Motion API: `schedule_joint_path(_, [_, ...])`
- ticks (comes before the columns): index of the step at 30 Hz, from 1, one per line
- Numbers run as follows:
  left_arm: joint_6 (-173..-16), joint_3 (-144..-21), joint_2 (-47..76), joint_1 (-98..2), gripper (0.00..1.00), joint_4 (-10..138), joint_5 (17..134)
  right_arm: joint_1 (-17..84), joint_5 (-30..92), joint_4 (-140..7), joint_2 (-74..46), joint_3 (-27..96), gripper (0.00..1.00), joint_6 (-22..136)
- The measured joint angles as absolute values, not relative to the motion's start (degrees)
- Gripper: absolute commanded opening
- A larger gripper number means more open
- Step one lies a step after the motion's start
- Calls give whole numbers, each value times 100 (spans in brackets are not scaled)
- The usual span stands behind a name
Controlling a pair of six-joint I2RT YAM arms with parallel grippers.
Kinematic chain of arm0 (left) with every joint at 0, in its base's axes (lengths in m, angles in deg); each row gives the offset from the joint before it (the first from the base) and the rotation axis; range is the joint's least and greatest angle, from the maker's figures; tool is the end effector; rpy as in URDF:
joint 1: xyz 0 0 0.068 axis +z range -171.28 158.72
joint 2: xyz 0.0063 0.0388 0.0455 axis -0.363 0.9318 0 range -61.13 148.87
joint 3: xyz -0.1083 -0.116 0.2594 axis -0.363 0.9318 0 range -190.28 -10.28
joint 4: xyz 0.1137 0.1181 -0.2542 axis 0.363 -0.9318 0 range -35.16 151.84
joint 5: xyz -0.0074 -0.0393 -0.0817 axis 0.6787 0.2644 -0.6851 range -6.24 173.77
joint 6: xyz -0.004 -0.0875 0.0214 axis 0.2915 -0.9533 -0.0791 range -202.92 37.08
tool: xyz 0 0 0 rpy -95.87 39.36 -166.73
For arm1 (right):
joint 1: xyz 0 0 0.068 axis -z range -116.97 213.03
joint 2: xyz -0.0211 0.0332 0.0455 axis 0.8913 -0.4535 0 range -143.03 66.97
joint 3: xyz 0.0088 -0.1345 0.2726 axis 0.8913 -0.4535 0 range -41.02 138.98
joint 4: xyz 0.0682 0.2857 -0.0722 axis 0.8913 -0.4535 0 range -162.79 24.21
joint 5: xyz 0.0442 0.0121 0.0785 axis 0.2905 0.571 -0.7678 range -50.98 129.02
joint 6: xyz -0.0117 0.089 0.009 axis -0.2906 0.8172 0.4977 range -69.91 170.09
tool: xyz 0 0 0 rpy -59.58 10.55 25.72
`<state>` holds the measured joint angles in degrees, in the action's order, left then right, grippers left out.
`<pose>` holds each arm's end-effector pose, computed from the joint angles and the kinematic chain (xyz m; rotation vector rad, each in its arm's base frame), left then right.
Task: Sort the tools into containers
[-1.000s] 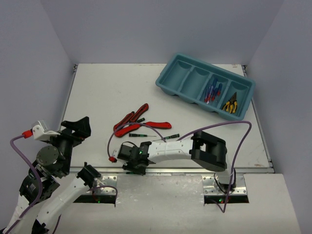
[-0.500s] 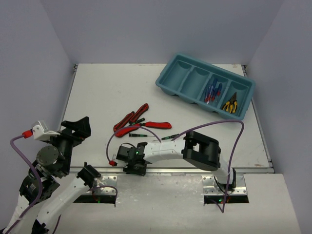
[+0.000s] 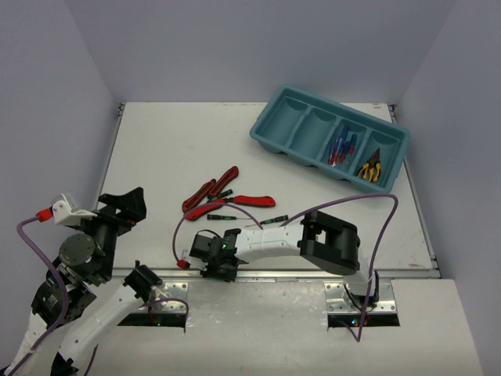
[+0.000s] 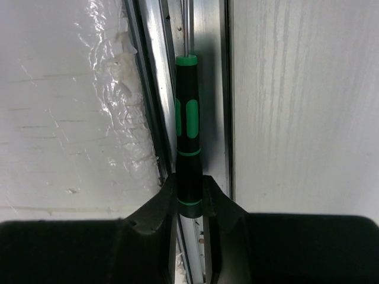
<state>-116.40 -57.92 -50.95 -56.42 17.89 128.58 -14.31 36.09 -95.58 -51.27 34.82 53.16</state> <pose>0.0745 0.0169 0.3741 -0.5498 1.5632 -0.2528 0.0970 0.4506 0.0773 -1.7699 2.3177 0.3519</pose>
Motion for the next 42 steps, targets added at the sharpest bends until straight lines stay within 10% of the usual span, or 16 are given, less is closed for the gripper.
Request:
schedule_joint_path(10, [-11640,-5792,-5095,-5642,100,1789,12858,-895,3681,-9634,-3743,3442,0,5578])
schedule_joint_path(27, [-11639,-5792,-5160,-5642,100,1789,12856,4669,4346,-8400,-3401,3865,0,9168])
schedule_joint_path(36, [-11621,-5792,-5158,-5642,100,1798,12813,5381,4527,-9084,-5229,5606,62,9819])
schedule_joint_path(42, [-11594,-5792,-5155,-5642,100,1831,12777,5348,4587,-9503,-5154,5899,68,9380])
